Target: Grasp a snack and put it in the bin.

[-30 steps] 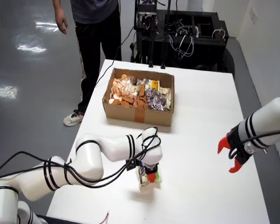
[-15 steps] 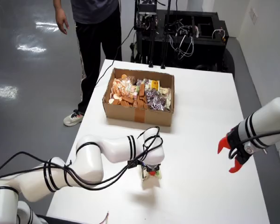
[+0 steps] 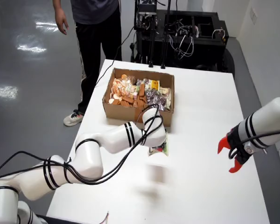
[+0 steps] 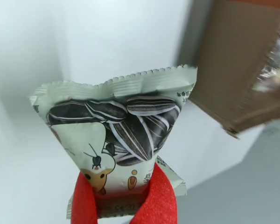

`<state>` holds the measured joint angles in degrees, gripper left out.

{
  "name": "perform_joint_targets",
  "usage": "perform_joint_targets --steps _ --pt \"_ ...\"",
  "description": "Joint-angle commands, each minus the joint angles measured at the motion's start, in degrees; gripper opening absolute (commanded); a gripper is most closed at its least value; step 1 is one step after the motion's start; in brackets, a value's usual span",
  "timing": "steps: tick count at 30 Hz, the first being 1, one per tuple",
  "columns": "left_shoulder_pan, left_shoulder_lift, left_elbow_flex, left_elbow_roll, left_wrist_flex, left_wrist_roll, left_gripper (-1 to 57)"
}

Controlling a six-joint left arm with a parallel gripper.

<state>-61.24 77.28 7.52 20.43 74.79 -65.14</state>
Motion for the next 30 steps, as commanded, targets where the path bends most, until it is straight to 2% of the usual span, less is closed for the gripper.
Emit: perform_joint_targets --steps 1,9,13,30 --pt "1.75 -0.07 -4.53 1.28 -0.02 5.59 -0.5" --pt "6.18 0.87 -10.53 3.40 -0.77 13.46 -0.5" --pt "8.61 1.84 -13.14 3.96 -2.93 16.73 -0.5" --pt "17.48 2.33 -14.49 4.83 -21.51 26.95 0.8"
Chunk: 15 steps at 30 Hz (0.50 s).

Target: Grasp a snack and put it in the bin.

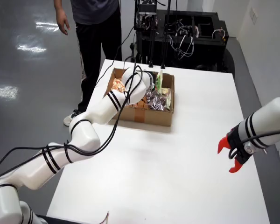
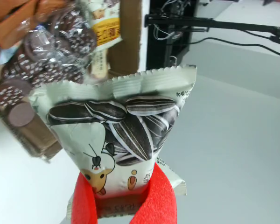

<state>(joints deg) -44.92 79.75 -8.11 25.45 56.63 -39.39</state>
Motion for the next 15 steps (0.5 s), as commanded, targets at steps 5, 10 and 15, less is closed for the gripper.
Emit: perform_joint_targets --steps 5,10,15 --pt "2.97 -0.19 3.57 -0.92 -7.73 3.40 21.4" --pt "4.45 -0.20 5.37 -1.65 -9.82 3.96 35.5" --pt "5.13 0.36 4.75 -2.00 -10.11 4.10 38.6"
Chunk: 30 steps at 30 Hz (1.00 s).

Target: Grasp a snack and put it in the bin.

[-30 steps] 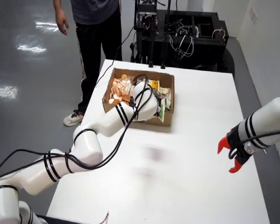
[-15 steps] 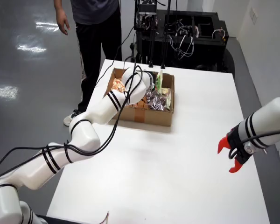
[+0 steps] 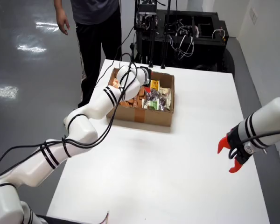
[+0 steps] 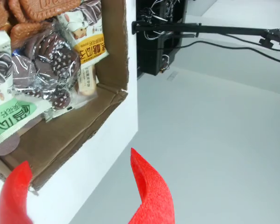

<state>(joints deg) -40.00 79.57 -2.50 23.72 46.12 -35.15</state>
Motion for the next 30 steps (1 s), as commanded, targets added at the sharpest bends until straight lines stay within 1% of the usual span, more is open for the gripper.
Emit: perform_joint_targets --steps 1,5,10,14,19,22,24,30 --pt "0.18 0.99 -1.65 -0.32 0.81 -0.13 37.8" --pt "-0.73 2.93 -5.76 -0.29 3.60 0.17 31.8" --pt "-2.69 3.95 -10.09 -0.17 8.14 0.41 21.0" --pt "-4.30 4.24 -13.09 -0.11 12.79 0.51 12.6" --pt "-6.61 4.38 -15.59 -0.19 19.37 1.69 4.8" --pt "-8.55 4.41 -16.29 -0.74 23.11 3.65 2.2" --pt "-10.16 4.43 -16.42 -1.47 24.83 5.31 1.3" --pt "-15.73 4.41 -15.59 -4.76 27.77 9.23 0.0"
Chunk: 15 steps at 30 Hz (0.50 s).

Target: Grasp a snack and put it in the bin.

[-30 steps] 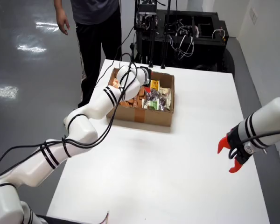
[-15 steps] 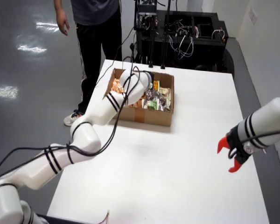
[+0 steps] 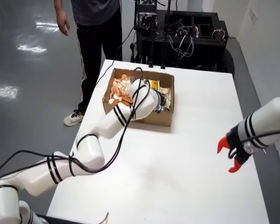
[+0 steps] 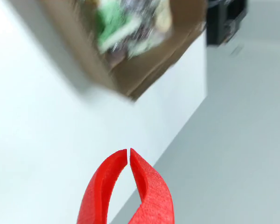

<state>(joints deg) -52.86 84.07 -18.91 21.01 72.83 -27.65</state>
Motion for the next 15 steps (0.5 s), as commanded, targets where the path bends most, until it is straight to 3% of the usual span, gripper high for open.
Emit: perform_joint_targets --steps 1,9,15 --pt "-3.74 -0.18 1.17 -2.71 1.45 2.16 -0.1" --pt "-9.30 -3.06 7.47 -8.27 3.82 3.21 -0.5" --pt "-12.53 -12.01 24.09 -10.11 4.18 1.36 -0.5"
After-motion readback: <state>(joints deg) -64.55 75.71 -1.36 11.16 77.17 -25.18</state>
